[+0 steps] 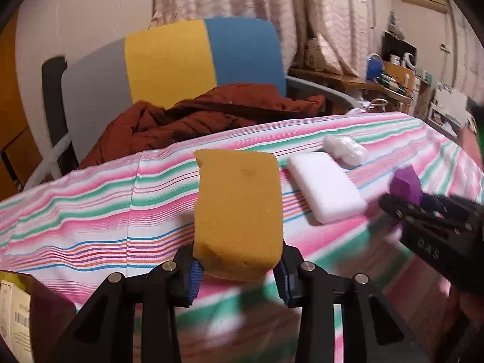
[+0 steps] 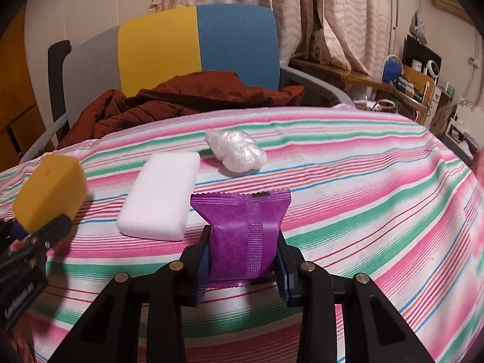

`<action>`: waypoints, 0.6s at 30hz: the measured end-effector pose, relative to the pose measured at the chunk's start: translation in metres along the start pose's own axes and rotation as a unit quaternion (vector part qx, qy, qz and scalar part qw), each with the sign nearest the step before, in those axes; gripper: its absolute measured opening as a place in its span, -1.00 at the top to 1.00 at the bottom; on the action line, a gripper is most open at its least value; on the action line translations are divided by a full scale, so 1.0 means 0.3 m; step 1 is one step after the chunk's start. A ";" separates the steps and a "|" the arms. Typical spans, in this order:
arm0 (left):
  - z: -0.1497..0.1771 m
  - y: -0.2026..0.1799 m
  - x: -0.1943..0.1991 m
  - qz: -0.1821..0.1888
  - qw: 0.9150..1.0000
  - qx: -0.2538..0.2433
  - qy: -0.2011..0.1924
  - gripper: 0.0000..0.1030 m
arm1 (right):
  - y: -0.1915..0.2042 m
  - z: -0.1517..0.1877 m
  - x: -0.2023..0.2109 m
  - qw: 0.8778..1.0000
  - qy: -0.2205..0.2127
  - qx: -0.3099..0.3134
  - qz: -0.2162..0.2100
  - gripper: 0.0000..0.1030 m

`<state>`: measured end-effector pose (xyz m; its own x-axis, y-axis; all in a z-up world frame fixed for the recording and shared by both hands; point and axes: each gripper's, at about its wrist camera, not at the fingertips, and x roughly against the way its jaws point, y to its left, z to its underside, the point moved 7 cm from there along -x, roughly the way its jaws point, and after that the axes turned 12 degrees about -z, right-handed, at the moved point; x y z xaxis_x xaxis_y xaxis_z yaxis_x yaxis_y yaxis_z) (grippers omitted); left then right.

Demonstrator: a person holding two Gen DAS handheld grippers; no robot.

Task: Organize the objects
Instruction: 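Carry the yellow sponge and purple packet to the gold tray and release both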

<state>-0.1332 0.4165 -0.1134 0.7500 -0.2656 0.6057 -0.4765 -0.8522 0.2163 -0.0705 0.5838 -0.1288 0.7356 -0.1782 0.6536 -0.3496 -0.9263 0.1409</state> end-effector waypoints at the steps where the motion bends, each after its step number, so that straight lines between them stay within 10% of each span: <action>1: 0.004 -0.008 0.017 0.000 1.000 -0.008 -0.008 0.24 | 0.003 -0.004 0.010 1.000 -0.007 0.002 -0.001 0.29; 18: 0.115 -0.015 0.244 0.036 0.998 -0.003 -0.048 0.24 | 0.051 0.034 0.148 0.998 -0.049 0.000 -0.032 0.29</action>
<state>-0.0603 0.3855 -0.0965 0.7536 -0.3688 0.5442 -0.5336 -0.8266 0.1787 -0.0372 0.5583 -0.1053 0.8094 -0.1495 0.5679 -0.3001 -0.9365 0.1812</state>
